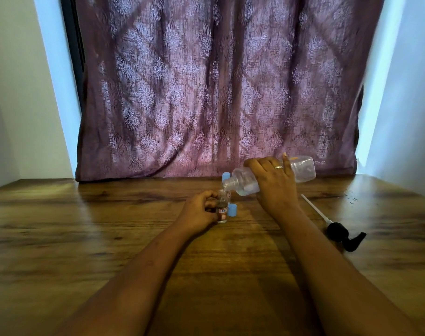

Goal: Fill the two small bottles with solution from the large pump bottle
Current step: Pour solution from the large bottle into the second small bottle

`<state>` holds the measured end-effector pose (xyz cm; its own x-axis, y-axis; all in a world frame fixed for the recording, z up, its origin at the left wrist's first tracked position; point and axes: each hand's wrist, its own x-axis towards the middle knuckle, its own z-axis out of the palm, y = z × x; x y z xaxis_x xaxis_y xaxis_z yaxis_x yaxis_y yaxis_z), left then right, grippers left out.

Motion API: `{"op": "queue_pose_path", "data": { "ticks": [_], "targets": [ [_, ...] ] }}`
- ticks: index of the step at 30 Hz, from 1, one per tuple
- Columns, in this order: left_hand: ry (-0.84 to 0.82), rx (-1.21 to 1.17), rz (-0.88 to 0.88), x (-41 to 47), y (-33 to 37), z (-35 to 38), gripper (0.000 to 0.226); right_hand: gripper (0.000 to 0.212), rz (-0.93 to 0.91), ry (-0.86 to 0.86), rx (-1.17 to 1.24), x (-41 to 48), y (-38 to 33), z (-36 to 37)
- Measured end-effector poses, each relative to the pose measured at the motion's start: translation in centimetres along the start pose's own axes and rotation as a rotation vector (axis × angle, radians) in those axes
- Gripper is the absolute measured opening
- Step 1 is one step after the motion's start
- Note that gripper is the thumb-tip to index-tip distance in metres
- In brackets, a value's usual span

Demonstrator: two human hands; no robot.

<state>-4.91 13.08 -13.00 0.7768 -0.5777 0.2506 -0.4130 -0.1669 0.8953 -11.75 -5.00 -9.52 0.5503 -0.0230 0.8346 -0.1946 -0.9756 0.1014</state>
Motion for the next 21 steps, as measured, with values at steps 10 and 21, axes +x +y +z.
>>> {"op": "queue_pose_path", "data": {
  "ticks": [10, 21],
  "targets": [
    [0.004, 0.002, 0.005, -0.16, 0.2, 0.04, 0.044, 0.055, 0.001, -0.013, 0.017, -0.02, -0.09, -0.26],
    [-0.023, -0.025, -0.028, -0.68, 0.86, 0.02, 0.04, 0.06, -0.009, 0.011, 0.016, -0.04, -0.1, -0.19]
  ]
}}
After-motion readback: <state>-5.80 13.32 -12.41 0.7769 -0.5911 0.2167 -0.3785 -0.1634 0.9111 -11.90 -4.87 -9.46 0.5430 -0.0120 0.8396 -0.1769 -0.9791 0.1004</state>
